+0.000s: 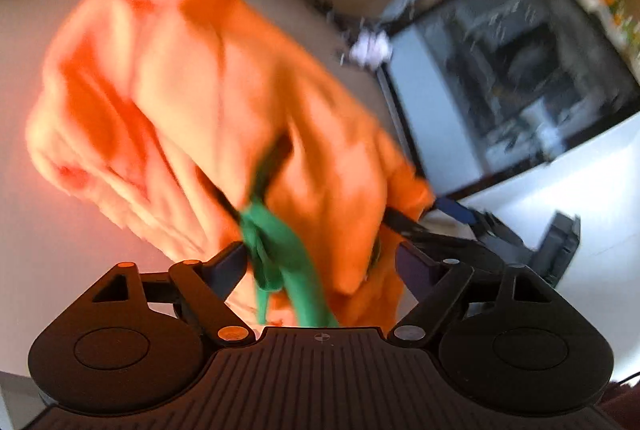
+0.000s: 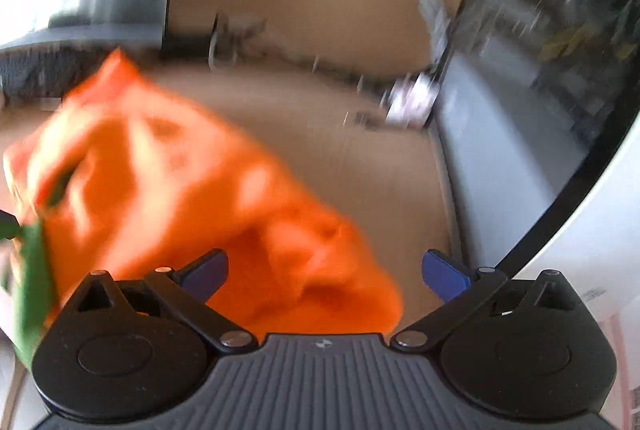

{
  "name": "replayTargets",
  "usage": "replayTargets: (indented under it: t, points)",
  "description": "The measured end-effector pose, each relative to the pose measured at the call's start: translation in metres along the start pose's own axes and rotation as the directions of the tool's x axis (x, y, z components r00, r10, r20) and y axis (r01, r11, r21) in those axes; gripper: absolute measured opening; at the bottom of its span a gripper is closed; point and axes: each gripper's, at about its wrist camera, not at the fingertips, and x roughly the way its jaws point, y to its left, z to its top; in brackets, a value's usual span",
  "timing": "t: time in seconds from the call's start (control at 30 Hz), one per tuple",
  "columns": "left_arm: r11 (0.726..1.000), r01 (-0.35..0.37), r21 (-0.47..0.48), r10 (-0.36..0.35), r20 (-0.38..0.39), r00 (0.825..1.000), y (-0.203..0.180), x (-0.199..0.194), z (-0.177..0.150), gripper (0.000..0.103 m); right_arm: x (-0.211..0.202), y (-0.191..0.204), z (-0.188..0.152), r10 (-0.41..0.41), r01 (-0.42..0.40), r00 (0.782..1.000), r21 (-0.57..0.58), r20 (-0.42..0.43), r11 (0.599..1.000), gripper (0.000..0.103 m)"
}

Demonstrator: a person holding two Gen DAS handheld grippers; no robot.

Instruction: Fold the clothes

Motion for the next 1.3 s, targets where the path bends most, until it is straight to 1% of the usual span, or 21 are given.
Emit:
replayTargets:
  t: [0.07,0.13,0.2,0.23,0.3,0.33,0.37,0.4,0.43,0.5,0.57,0.67,0.77,0.8,0.87,0.93,1.0,1.03,1.07,1.2,1.3]
  points:
    - [0.998,-0.056,0.022,0.056,-0.016,0.998,-0.004,0.016,0.003,0.08,0.012,0.007,-0.013,0.011,-0.012,1.0,-0.048,-0.029,0.999,0.103]
    - [0.996,-0.09,0.018,0.09,-0.02,0.996,0.002,0.024,0.013,0.078,0.01,0.017,-0.025,0.037,-0.039,0.999,-0.089,-0.025,0.995,0.103]
    - [0.989,-0.142,0.046,0.142,-0.002,0.99,0.01,0.025,0.027,0.074,0.0,0.025,-0.035,0.102,-0.104,0.994,-0.096,-0.028,0.99,0.103]
    - [0.983,-0.171,0.062,0.17,0.014,0.985,0.015,0.023,0.033,0.071,-0.005,0.028,-0.039,0.151,-0.153,0.988,-0.087,-0.037,0.984,0.103]
    - [0.975,-0.22,0.033,0.218,0.046,0.975,0.026,0.013,0.046,0.07,-0.016,0.034,-0.044,0.275,-0.278,0.96,-0.049,-0.058,0.959,0.103]
    - [0.972,-0.234,0.013,0.233,0.061,0.971,0.029,0.005,0.05,0.072,-0.025,0.035,-0.045,0.341,-0.344,0.938,-0.037,-0.06,0.938,0.103]
    - [0.97,-0.245,-0.008,0.245,0.075,0.967,0.032,-0.003,0.053,0.078,-0.035,0.035,-0.045,0.39,-0.393,0.919,-0.041,-0.056,0.919,0.103]
    - [0.968,-0.251,-0.02,0.251,0.097,0.963,0.032,-0.015,0.053,0.081,-0.045,0.032,-0.044,0.418,-0.42,0.908,-0.057,-0.043,0.906,0.103]
    - [0.966,-0.259,-0.018,0.259,0.116,0.959,0.029,-0.025,0.05,0.087,-0.055,0.026,-0.042,0.429,-0.43,0.903,-0.07,-0.021,0.9,0.103]
    - [0.96,-0.278,-0.008,0.277,0.147,0.95,0.023,-0.045,0.04,0.091,-0.07,0.009,-0.034,0.43,-0.427,0.902,-0.077,0.029,0.901,0.103]
    - [0.955,-0.297,0.009,0.291,0.169,0.942,0.016,-0.059,0.031,0.091,-0.071,-0.011,-0.021,0.404,-0.403,0.912,-0.027,0.075,0.915,0.103]
    - [0.947,-0.318,0.052,0.305,0.173,0.936,0.0,-0.061,0.016,0.091,-0.047,-0.022,0.002,0.328,-0.331,0.936,0.002,0.13,0.944,0.103]
    - [0.925,-0.365,0.106,0.338,0.212,0.917,-0.024,-0.041,0.013,0.092,-0.015,-0.006,0.025,0.261,-0.25,0.948,-0.081,0.183,0.965,0.103]
    - [0.922,-0.367,0.124,0.334,0.225,0.915,-0.031,-0.032,0.015,0.092,-0.002,0.003,0.033,0.243,-0.225,0.951,-0.113,0.191,0.968,0.103]
    - [0.925,-0.349,0.151,0.311,0.23,0.922,-0.037,-0.016,0.017,0.092,0.024,0.02,0.042,0.208,-0.18,0.966,-0.178,0.154,0.968,0.103]
    - [0.933,-0.321,0.161,0.292,0.183,0.939,-0.036,0.001,0.018,0.091,0.045,0.035,0.042,0.157,-0.127,0.983,-0.254,0.099,0.959,0.103]
    - [0.944,-0.282,0.171,0.262,0.128,0.956,-0.033,0.015,0.013,0.092,0.05,0.042,0.025,0.114,-0.083,0.991,-0.335,0.071,0.938,0.103]
    - [0.949,-0.261,0.179,0.244,0.111,0.963,-0.032,0.02,0.01,0.092,0.046,0.04,0.014,0.102,-0.066,0.991,-0.348,0.087,0.935,0.103]
    - [0.953,-0.24,0.187,0.226,0.094,0.97,-0.031,0.025,0.007,0.093,0.041,0.035,0.005,0.099,-0.06,0.99,-0.337,0.099,0.94,0.103]
    - [0.962,-0.176,0.209,0.169,0.051,0.984,-0.036,0.04,0.005,0.096,0.029,0.006,-0.014,0.121,-0.117,0.993,-0.18,0.008,0.977,0.103]
    - [0.968,-0.159,0.192,0.156,0.029,0.987,-0.042,0.039,0.015,0.096,0.015,-0.003,-0.018,0.121,-0.12,0.993,-0.175,-0.002,0.977,0.103]
